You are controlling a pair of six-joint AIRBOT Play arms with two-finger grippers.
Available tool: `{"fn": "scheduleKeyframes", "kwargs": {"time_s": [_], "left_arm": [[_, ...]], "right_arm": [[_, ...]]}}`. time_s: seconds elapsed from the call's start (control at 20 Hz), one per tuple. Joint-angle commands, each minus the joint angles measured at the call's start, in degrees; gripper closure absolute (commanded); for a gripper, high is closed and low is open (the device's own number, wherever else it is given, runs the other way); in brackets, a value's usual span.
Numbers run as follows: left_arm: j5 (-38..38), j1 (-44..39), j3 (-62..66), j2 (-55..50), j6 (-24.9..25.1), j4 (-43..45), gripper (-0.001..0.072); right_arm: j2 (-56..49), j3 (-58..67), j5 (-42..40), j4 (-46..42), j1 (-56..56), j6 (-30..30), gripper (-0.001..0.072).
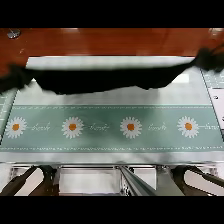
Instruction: Fold the shirts.
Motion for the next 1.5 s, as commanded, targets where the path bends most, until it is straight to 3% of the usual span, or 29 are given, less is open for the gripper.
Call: {"fn": "scheduleKeyframes", "kwargs": {"time_s": [0.0, 0.15, 0.3, 0.4, 0.6, 0.7, 0.9, 1.0, 1.1, 1.3, 1.45], "left_arm": [[5.4, 0.2, 20.1, 4.3, -3.3, 3.6, 0.0692], [9.7, 0.2, 32.6, 10.3, -11.8, 26.2, 0.0692], [9.0, 0.2, 38.8, 17.5, -18.3, 44.9, 0.0692], [8.6, 0.2, 38.9, 22.7, -21.6, 52.7, 0.0692], [5.1, -0.1, 38.9, 31.3, -21.6, 63.6, 0.0692], [3.1, -2.0, 38.9, 33.5, -24.0, 68.5, 0.0692], [1.2, -5.8, 36.2, 32.9, -24.1, 71.4, 0.0692], [1.1, -5.8, 31.6, 31.4, -24.2, 68.2, 0.0692], [-0.8, -5.8, 25.0, 29.4, -24.1, 61.4, 0.0692], [1.5, -6.3, 9.6, 21.5, -23.9, 53.9, 0.0692], [14.2, -11.1, 0.6, 12.0, -21.0, 53.8, 0.0692]], "right_arm": [[4.2, 20.5, 2.3, -0.4, -0.6, 1.1, 0.0679], [15.0, 22.4, 0.4, -3.2, -0.6, 0.4, 0.0679], [24.2, 22.4, 2.9, -10.3, -0.6, 0.4, 0.0678], [29.0, 22.4, 6.0, -13.6, -0.6, 0.5, 0.0678], [36.6, 22.4, 10.4, -18.6, -0.6, 1.9, 0.0678], [38.9, 22.3, 13.8, -19.8, -0.6, 3.3, 0.0678], [40.3, 19.6, 19.8, -19.6, -0.6, 4.2, 0.0678], [40.1, 13.9, 19.3, -17.7, -0.6, 4.7, 0.0678], [38.9, 5.5, 17.5, -10.2, -0.6, 2.7, 0.0678], [32.4, -12.8, 7.7, -3.3, -0.6, -3.2, 0.0678], [23.0, -19.5, -2.5, -3.5, 1.0, -5.9, 0.0678]]}}
